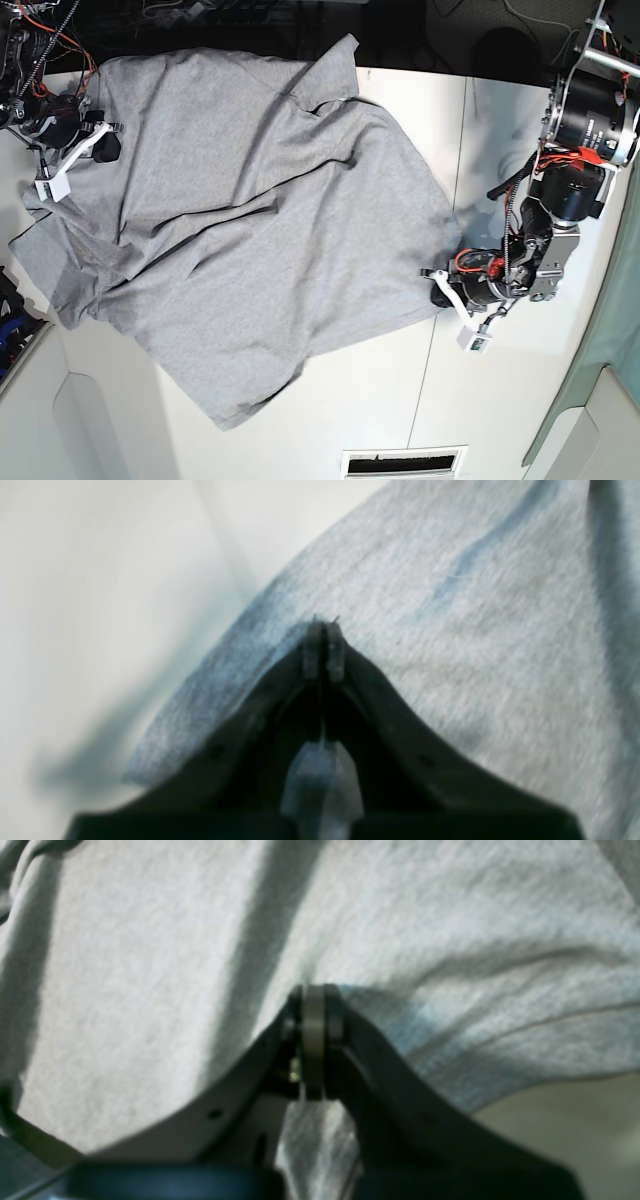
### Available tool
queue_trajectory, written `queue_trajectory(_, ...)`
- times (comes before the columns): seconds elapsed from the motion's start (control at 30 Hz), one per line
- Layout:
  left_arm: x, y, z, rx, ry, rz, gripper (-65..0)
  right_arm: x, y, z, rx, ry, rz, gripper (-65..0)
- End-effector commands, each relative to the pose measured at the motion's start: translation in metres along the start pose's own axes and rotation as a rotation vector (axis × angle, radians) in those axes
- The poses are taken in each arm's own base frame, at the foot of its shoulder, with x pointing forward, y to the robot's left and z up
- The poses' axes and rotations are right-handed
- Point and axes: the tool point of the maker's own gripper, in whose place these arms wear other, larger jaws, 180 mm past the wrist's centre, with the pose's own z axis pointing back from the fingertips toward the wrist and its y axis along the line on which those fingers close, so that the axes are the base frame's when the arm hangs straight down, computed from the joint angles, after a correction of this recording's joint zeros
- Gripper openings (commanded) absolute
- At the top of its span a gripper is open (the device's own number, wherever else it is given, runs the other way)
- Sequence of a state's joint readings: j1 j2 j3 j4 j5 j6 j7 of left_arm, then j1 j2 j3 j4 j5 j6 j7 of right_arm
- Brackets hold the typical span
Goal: Layout the t-shirt on the table in an organized manner, then fold the t-shirt properly
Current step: 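Drag the shirt side away from the right gripper with the left gripper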
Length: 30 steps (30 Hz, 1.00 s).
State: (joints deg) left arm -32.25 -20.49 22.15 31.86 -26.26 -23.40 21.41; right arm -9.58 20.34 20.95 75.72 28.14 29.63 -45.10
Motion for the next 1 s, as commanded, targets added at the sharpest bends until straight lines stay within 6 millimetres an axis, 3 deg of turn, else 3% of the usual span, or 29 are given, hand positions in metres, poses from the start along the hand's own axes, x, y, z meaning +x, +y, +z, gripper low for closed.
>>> queue_trajectory(0.0, -0.022, 0.030, 0.010, 0.081, 0.102, -0.020, -65.0, -0.026, -0.022, 0.005, -0.081, 0.110, 0.013, -65.0)
queue_trajectory(0.2, -0.088, 0.075, 0.039, 0.132, 0.272, 0.001, -65.0, -0.035, -0.030, 0.009, -0.096, 0.136, 0.014, -65.0)
queue_trajectory(0.4, -0.140, 0.069, 0.063, -0.012, 0.363, 0.084, -65.0, -0.021, -0.044, 0.018, -0.116, 0.116, 0.028, -65.0)
queue_trajectory(0.63, -0.159, 0.058, 0.075, -0.068, 0.375, 0.135, -65.0, 0.025, -0.055, 0.021, -0.134, 0.050, 0.039, -65.0)
queue_trajectory(0.97, -0.182, 0.021, 0.080, -0.175, 0.410, 0.185, -65.0, 0.075, -0.059, -0.010, -0.062, 0.020, -0.107, -65.0)
